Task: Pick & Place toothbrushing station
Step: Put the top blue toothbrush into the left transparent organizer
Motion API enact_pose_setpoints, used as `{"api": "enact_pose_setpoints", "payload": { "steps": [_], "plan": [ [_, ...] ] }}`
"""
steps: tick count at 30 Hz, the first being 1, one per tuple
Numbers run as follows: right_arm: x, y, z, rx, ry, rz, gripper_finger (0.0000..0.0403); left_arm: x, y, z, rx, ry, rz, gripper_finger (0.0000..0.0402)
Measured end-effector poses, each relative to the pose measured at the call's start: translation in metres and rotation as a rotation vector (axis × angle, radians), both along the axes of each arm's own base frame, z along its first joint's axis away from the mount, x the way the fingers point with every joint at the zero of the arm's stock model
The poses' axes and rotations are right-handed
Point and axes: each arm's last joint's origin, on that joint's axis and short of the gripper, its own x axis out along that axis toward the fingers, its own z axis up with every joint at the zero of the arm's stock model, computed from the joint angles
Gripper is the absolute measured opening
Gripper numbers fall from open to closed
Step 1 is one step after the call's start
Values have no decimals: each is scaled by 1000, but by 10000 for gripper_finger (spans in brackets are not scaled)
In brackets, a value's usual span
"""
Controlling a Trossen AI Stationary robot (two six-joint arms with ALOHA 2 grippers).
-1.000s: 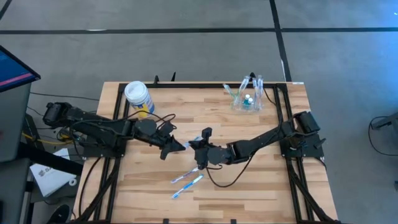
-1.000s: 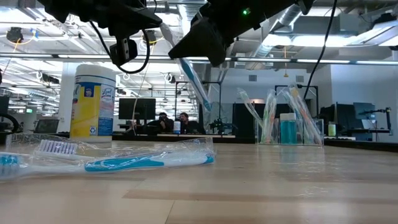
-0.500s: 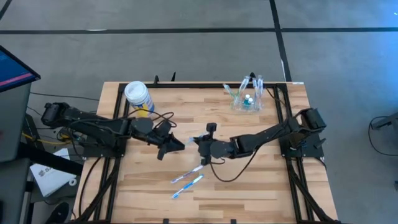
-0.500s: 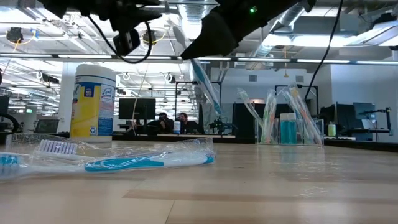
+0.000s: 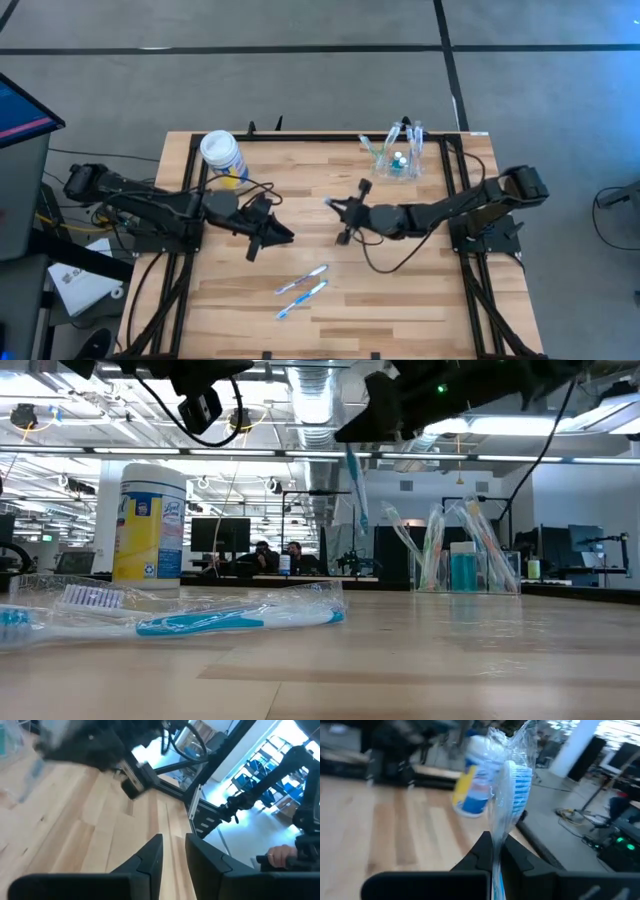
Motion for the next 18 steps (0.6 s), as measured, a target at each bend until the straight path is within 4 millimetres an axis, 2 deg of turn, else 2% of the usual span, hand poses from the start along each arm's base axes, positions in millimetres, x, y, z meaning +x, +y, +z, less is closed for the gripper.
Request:
{"api": "enact_pose_setpoints", "payload": {
  "steps": [11,18],
  "plan": [
    [-38,-44,-3,14,-217,-227,4,-2,-11,0,77,-13,25,76],
    [-55,-75,-10,70,-276,-370,4,-2,-17,-4,98,-2,46,76]
  ]
}}
